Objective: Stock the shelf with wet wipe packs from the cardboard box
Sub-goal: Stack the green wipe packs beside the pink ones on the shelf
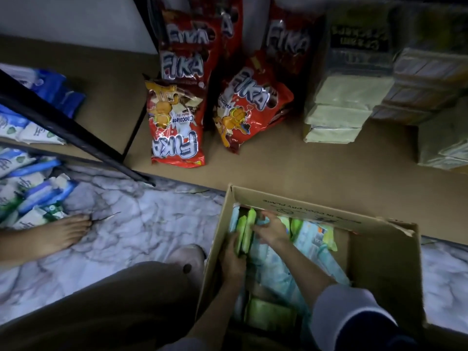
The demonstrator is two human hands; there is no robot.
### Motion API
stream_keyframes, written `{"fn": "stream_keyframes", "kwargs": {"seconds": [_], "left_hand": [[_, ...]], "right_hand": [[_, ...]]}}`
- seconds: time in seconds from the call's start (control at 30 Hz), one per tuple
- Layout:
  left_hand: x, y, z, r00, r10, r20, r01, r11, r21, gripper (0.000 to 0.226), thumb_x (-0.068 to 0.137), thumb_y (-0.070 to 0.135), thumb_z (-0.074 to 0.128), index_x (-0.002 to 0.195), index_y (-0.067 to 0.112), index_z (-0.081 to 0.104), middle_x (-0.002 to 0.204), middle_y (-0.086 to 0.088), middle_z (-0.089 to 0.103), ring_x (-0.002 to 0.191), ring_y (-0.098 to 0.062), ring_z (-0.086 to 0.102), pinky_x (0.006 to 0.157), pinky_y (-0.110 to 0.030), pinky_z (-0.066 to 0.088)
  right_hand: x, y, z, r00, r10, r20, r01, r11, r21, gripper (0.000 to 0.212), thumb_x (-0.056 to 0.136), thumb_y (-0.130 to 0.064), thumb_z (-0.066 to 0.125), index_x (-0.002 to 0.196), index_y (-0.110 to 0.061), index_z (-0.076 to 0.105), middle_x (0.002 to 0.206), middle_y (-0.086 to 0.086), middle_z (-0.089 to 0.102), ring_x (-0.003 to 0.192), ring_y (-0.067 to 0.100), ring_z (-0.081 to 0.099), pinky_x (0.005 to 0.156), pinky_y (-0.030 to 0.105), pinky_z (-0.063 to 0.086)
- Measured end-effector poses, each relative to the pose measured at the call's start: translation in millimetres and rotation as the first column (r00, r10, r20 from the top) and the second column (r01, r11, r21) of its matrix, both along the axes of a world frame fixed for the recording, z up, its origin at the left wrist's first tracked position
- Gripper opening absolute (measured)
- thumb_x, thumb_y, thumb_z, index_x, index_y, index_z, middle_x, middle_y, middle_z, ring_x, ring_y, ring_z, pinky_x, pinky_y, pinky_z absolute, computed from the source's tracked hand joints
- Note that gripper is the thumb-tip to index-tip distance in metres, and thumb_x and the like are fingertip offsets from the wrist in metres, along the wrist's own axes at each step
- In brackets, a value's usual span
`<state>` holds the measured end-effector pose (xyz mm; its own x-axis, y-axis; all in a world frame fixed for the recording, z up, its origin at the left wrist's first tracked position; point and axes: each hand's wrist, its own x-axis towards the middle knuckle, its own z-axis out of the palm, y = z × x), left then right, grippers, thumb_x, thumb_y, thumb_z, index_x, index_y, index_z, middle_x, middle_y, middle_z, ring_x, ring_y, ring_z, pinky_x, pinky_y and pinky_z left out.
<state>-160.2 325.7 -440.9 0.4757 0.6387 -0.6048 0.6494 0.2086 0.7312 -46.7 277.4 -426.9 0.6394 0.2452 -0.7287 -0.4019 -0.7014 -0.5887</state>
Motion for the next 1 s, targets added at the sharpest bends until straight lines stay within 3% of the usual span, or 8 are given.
{"fn": "stream_keyframes", "kwargs": {"seconds": [0.07, 0.17, 0.3, 0.57, 0.8, 0.87, 0.93, 1.0], "left_hand": [[-4.3, -1.2, -11.4, 0.999, -0.001, -0.054, 0.002, 1.000, 0.009, 0.034, 0.091, 0.006, 0.052, 0.120, 0.022, 0.051, 0.117, 0.009, 0.052, 0.107, -0.004, 0.048, 0.100, -0.027, 0.038], [-4.2, -4.5, -18.2, 0.994, 0.099, -0.042, -0.097, 0.995, 0.036, 0.035, 0.091, 0.004, 0.052, 0.122, 0.021, 0.054, 0.123, 0.003, 0.053, 0.113, -0.001, 0.046, 0.106, -0.037, 0.035], [-1.9, -3.3, -9.6, 0.997, -0.056, -0.051, 0.058, 0.997, 0.051, 0.059, 0.073, 0.012, 0.060, 0.131, 0.010, 0.050, 0.138, -0.010, 0.046, 0.129, -0.024, 0.040, 0.110, -0.042, 0.032], [-11.2, -3.3, 14.4, 0.998, -0.058, -0.010, 0.058, 0.997, 0.059, 0.064, 0.065, 0.024, 0.050, 0.129, 0.017, 0.050, 0.127, -0.012, 0.057, 0.116, -0.028, 0.054, 0.097, -0.043, 0.046], [-5.5, -0.8, 81.6, 0.974, -0.202, 0.102, 0.190, 0.975, 0.120, 0.061, 0.070, 0.003, 0.055, 0.128, 0.019, 0.052, 0.114, -0.009, 0.066, 0.102, -0.024, 0.063, 0.093, -0.032, 0.048], [-1.2, -5.4, 107.5, 0.956, -0.236, 0.176, 0.215, 0.968, 0.128, 0.059, 0.072, 0.002, 0.054, 0.127, 0.023, 0.052, 0.109, -0.008, 0.066, 0.090, -0.021, 0.064, 0.089, -0.040, 0.052], [3.3, -13.4, 133.7, 0.933, -0.255, 0.254, 0.237, 0.966, 0.102, 0.056, 0.077, -0.010, 0.051, 0.118, 0.027, 0.054, 0.103, -0.006, 0.063, 0.073, -0.009, 0.062, 0.081, -0.046, 0.055], [7.4, -23.9, 160.0, 0.909, -0.270, 0.318, 0.255, 0.963, 0.088, 0.054, 0.078, -0.015, 0.049, 0.103, 0.032, 0.057, 0.101, -0.007, 0.060, 0.065, 0.000, 0.059, 0.073, -0.041, 0.058]], "right_hand": [[0.1, 1.6, -6.1, 0.976, 0.189, 0.113, -0.178, 0.979, -0.098, 0.056, 0.078, -0.028, 0.073, 0.128, -0.014, 0.051, 0.111, 0.011, 0.065, 0.098, 0.027, 0.062, 0.076, 0.024, 0.045], [0.4, 4.8, -11.1, 0.937, 0.319, 0.139, -0.289, 0.936, -0.202, 0.065, 0.076, -0.040, 0.072, 0.132, -0.016, 0.048, 0.112, 0.013, 0.065, 0.106, 0.030, 0.058, 0.083, 0.031, 0.044], [1.8, 3.9, -11.2, 0.991, 0.073, 0.112, -0.060, 0.992, -0.109, 0.046, 0.076, -0.024, 0.076, 0.117, -0.008, 0.062, 0.099, 0.007, 0.061, 0.105, 0.027, 0.059, 0.077, 0.023, 0.040], [-21.1, -17.2, 7.2, 0.954, -0.269, 0.136, 0.264, 0.963, 0.054, 0.026, 0.080, -0.001, 0.067, 0.104, 0.007, 0.065, 0.103, 0.018, 0.067, 0.099, 0.030, 0.062, 0.083, 0.027, 0.044], [-21.6, -62.7, 66.0, 0.916, -0.349, 0.198, 0.331, 0.936, 0.119, 0.031, 0.080, 0.005, 0.064, 0.111, 0.009, 0.060, 0.097, 0.020, 0.064, 0.085, 0.020, 0.054, 0.062, 0.017, 0.039], [-19.3, -75.7, 90.3, 0.902, -0.351, 0.250, 0.323, 0.935, 0.147, 0.030, 0.079, 0.005, 0.066, 0.109, 0.008, 0.063, 0.093, 0.021, 0.064, 0.087, 0.024, 0.059, 0.065, 0.017, 0.039], [-17.5, -90.5, 118.3, 0.883, -0.366, 0.292, 0.321, 0.927, 0.192, 0.029, 0.078, 0.003, 0.067, 0.107, 0.005, 0.065, 0.093, 0.023, 0.066, 0.083, 0.029, 0.062, 0.059, 0.008, 0.040], [-17.2, -106.5, 149.8, 0.860, -0.399, 0.318, 0.333, 0.911, 0.243, 0.028, 0.078, 0.004, 0.066, 0.107, 0.004, 0.065, 0.088, 0.017, 0.064, 0.065, 0.016, 0.056, 0.052, 0.001, 0.039]]}}
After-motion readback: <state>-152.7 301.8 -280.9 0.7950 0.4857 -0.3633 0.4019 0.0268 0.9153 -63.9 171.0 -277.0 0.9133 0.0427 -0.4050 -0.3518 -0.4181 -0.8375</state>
